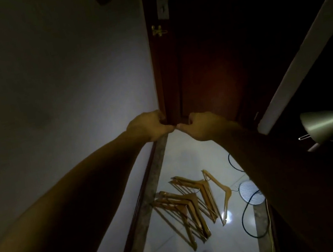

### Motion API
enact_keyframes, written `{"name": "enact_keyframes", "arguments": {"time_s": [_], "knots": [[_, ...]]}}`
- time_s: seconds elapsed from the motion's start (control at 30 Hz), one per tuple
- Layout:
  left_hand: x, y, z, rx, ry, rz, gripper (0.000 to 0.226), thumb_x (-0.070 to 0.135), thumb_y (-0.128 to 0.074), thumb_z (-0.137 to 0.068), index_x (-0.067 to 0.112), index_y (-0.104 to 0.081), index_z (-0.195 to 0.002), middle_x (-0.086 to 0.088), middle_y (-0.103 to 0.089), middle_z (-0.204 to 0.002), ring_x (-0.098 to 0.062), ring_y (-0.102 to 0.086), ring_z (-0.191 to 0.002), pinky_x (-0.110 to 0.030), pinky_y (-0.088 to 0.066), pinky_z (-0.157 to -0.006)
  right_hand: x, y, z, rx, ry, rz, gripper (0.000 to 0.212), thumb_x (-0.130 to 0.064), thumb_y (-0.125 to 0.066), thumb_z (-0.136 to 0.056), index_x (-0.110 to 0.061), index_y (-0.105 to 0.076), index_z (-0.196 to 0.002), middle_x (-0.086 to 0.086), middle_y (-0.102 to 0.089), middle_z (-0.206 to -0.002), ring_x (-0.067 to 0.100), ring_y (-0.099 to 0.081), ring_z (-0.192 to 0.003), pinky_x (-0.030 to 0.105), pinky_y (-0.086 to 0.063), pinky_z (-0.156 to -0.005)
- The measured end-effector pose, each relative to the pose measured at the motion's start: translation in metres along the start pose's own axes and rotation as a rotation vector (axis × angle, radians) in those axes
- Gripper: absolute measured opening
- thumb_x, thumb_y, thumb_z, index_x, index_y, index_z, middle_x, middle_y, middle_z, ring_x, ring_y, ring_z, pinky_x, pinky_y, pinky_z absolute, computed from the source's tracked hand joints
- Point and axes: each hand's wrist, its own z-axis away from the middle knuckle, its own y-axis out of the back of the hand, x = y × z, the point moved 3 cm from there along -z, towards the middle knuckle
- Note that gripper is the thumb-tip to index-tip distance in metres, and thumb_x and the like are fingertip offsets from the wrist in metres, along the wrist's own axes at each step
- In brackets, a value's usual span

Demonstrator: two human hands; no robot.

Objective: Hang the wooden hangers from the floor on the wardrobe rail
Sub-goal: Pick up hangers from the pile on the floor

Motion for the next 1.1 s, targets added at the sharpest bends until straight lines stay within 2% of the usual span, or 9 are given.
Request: {"name": "enact_keyframes", "arguments": {"time_s": [0.1, 0.2, 0.23, 0.33, 0.57, 0.77, 0.87, 1.0, 1.1], "knots": [[-0.001, -0.020, -0.018, -0.029, 0.070, 0.018, 0.055, 0.052, -0.065, -0.085, 0.020, -0.055, -0.128, -0.006, -0.062, -0.127, -0.017, -0.055, -0.095, -0.031, -0.041, -0.074, 0.017, -0.016, -0.027, -0.058, 0.035, 0.035, 0.069, -0.060, -0.039, -0.098, -0.006, -0.050, -0.139, 0.021, -0.052, -0.141, 0.040, -0.051, -0.126, 0.051, -0.043, -0.106], [-0.005, -0.043, -0.033, -0.069, 0.139, 0.038, 0.054, 0.049, -0.066, -0.087, 0.019, -0.053, -0.130, -0.007, -0.061, -0.129, -0.019, -0.058, -0.103, -0.032, -0.045, -0.079, 0.036, -0.036, -0.050, -0.115, 0.068, 0.040, 0.065, -0.062, -0.036, -0.098, -0.004, -0.060, -0.116, 0.023, -0.063, -0.117, 0.039, -0.058, -0.119, 0.050, -0.048, -0.100], [-0.008, -0.051, -0.036, -0.082, 0.162, 0.047, 0.056, 0.050, -0.067, -0.086, 0.019, -0.052, -0.131, -0.007, -0.060, -0.131, -0.021, -0.058, -0.109, -0.033, -0.046, -0.084, 0.042, -0.043, -0.057, -0.140, 0.065, 0.065, 0.064, -0.063, -0.034, -0.098, -0.008, -0.059, -0.116, 0.020, -0.062, -0.115, 0.039, -0.057, -0.121, 0.050, -0.048, -0.099], [-0.017, -0.080, -0.047, -0.148, 0.226, 0.050, 0.063, 0.053, -0.065, -0.086, 0.019, -0.049, -0.136, -0.008, -0.057, -0.138, -0.026, -0.056, -0.121, -0.038, -0.046, -0.097, 0.058, -0.066, -0.076, -0.203, 0.032, 0.113, 0.074, -0.067, -0.031, -0.097, -0.011, -0.038, -0.146, 0.018, -0.050, -0.144, 0.038, -0.050, -0.128, 0.051, -0.046, -0.101], [-0.040, -0.141, -0.070, -0.321, 0.255, 0.065, 0.058, 0.055, -0.064, -0.086, 0.020, -0.053, -0.131, -0.010, -0.059, -0.131, -0.027, -0.057, -0.114, -0.042, -0.047, -0.099, 0.082, -0.126, -0.106, -0.302, -0.005, 0.057, 0.068, -0.067, -0.035, -0.095, -0.013, -0.047, -0.135, 0.014, -0.061, -0.129, 0.032, -0.059, -0.115, 0.048, -0.050, -0.096], [-0.079, -0.197, -0.077, -0.410, 0.245, 0.129, 0.052, 0.057, -0.062, -0.084, 0.026, -0.055, -0.126, -0.002, -0.064, -0.118, -0.015, -0.058, -0.092, -0.033, -0.048, -0.076, 0.097, -0.201, -0.123, -0.376, -0.051, -0.085, 0.050, -0.063, -0.043, -0.093, -0.015, -0.058, -0.096, 0.003, -0.067, -0.085, 0.021, -0.067, -0.076, 0.037, -0.057, -0.067], [-0.106, -0.237, -0.075, -0.471, 0.298, 0.141, 0.053, 0.059, -0.059, -0.080, 0.032, -0.057, -0.125, -0.001, -0.063, -0.119, -0.019, -0.058, -0.098, -0.035, -0.049, -0.082, 0.109, -0.252, -0.133, -0.414, -0.151, -0.167, 0.041, -0.060, -0.049, -0.093, -0.021, -0.059, -0.085, -0.005, -0.063, -0.072, 0.006, -0.062, -0.052, 0.020, -0.044, -0.042], [-0.141, -0.302, -0.077, -0.540, 0.401, 0.244, 0.044, 0.055, -0.063, -0.076, 0.030, -0.062, -0.112, 0.004, -0.061, -0.109, -0.012, -0.055, -0.088, -0.026, -0.041, -0.066, 0.139, -0.331, -0.135, -0.398, -0.243, -0.236, 0.037, -0.065, -0.048, -0.089, -0.029, -0.049, -0.080, -0.009, -0.061, -0.073, 0.006, -0.061, -0.058, 0.024, -0.043, -0.047], [-0.165, -0.360, -0.079, -0.612, 0.457, 0.275, 0.043, 0.052, -0.066, -0.076, 0.027, -0.062, -0.111, 0.001, -0.062, -0.112, -0.013, -0.055, -0.091, -0.026, -0.039, -0.063, 0.176, -0.392, -0.128, -0.453, -0.308, -0.262, 0.033, -0.064, -0.047, -0.092, -0.033, -0.050, -0.099, -0.011, -0.060, -0.075, 0.003, -0.060, -0.064, 0.022, -0.047, -0.051]]}}
